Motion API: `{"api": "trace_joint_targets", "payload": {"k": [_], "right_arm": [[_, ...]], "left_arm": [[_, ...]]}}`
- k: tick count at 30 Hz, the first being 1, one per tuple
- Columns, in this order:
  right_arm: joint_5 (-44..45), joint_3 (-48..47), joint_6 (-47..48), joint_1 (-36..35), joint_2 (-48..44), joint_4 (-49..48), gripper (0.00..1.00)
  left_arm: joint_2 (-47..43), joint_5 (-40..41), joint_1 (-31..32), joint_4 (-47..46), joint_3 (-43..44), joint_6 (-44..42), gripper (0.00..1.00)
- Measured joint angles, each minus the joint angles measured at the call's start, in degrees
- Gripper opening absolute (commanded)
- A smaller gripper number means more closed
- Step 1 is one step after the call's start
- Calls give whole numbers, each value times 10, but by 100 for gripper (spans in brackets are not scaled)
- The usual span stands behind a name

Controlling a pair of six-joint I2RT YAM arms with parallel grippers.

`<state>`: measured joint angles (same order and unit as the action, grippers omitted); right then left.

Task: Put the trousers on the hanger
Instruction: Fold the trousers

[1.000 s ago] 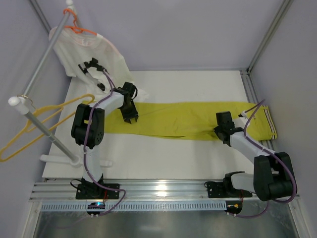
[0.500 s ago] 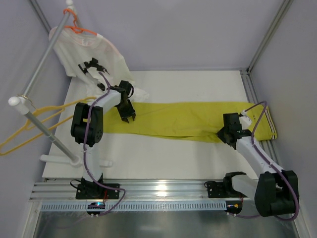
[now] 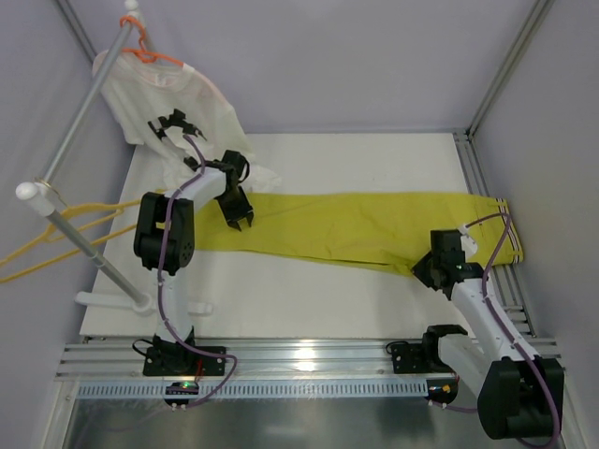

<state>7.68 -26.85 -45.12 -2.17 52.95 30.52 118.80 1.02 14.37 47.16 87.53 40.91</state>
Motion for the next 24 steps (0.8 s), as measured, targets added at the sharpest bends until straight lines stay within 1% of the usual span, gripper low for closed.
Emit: {"api": "trace_joint_targets", "payload": {"k": [6,18,21,22,24], "right_arm": [[3,6,-3,5,-39,52,4],[9,4,-43,5,-71,121,4],[10,-11,-48,5,-74,144,24],[14,-18,-47,5,-76,154,33],[20,-31,-45,6,-83,169,35]], "left_arm": [[5,3,-7,4,7,0,38],[16,-3,-14,19,25,-5,38],[16,-7,-16,19,25,-6,37],[16,-7,-17,19,25,-6,37],[16,-7,-18,19,25,-6,37]]}}
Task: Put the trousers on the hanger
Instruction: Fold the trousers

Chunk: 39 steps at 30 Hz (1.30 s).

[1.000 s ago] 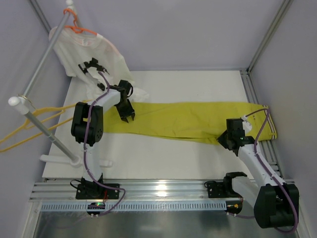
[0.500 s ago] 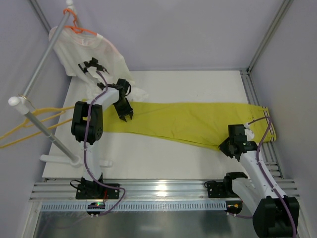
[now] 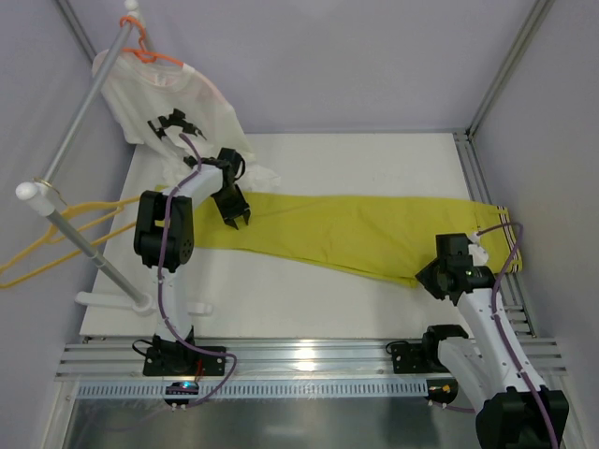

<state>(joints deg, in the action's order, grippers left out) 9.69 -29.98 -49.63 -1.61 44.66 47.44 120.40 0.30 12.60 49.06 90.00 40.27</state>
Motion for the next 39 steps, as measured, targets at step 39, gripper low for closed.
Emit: {"api": "trace_joint_targets", "payload": {"k": [39], "right_arm": [[-42,53,7,2,-164,-30,12]], "left_arm": [[12,-6,-7,15,18,0,38]]}}
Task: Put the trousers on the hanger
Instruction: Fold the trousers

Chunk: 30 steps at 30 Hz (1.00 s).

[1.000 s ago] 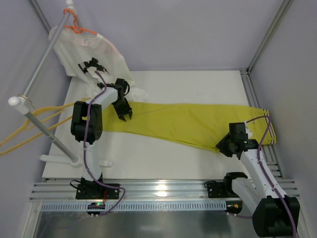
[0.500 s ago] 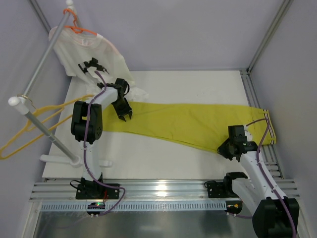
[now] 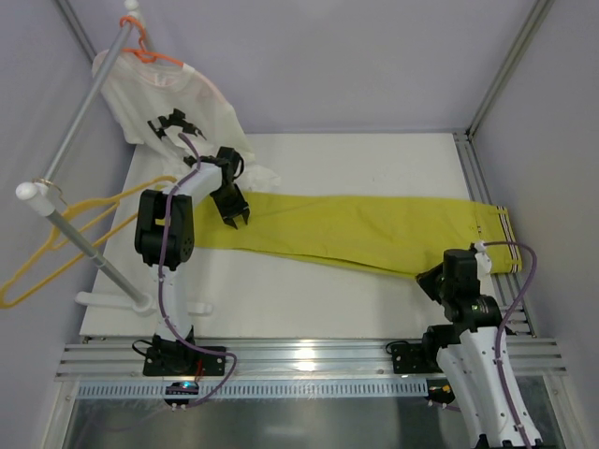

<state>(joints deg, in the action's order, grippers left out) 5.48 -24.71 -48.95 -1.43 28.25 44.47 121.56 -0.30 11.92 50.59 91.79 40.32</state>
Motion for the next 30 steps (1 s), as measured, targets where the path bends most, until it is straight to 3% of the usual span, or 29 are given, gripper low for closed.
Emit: {"api": "trace_joint_targets", "payload": {"k": [2,4,9,13,20,25,30], "right_arm": [[9,-1,-11,0,-21,4,29],[23,-6,-17,0,-19,17,37],[18,-59,-11,0,37,27,38],[-17,-78,9,0,100,-35,37],[-52,-12,-6,0,262,-125,29],[-42,12,-21,0,263,-128,30],[-45,-42,13,0,267,-119,35]], "left_arm": [[0,-1,-1,0,0,0,38],[0,-2,-1,0,0,0,38],[0,-5,-3,-1,-1,-1,38],[0,-7,-3,-1,-1,-3,38],[6,8,-5,7,11,-16,38],[9,16,-7,11,16,-19,38],[-4,25,-9,0,3,-25,47]]}}
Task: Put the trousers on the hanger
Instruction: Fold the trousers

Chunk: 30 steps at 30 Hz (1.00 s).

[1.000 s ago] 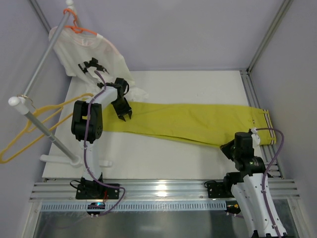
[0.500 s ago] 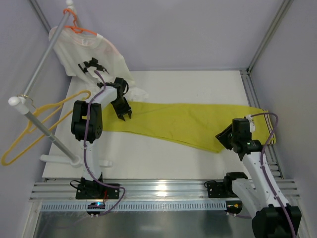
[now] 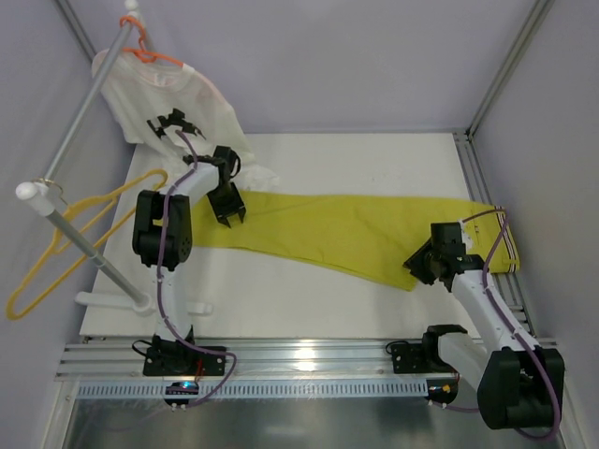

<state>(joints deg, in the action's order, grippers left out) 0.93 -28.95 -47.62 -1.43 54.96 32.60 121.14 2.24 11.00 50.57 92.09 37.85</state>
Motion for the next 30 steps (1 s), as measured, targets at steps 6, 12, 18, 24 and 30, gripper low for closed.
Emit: {"api": "trace_joint_targets", "payload": {"k": [6,12,18,24,30], "right_arm": [[-45,-47,40,0,58,-82,36],[-80,-50,74,0,145,-139,36],[-86,-61,84,11,235,-157,35],[-110,-47,81,49,232,-181,35],[-129,-42,81,81,235,-194,34]], "left_arm": [[-85,41,-11,-38,-107,-9,57],[-153,76,-26,-63,-168,-7,73],[-178,115,-30,-75,-217,9,71],[-186,172,-45,-72,-235,36,66],[-226,189,-83,-100,-291,58,69]]}}
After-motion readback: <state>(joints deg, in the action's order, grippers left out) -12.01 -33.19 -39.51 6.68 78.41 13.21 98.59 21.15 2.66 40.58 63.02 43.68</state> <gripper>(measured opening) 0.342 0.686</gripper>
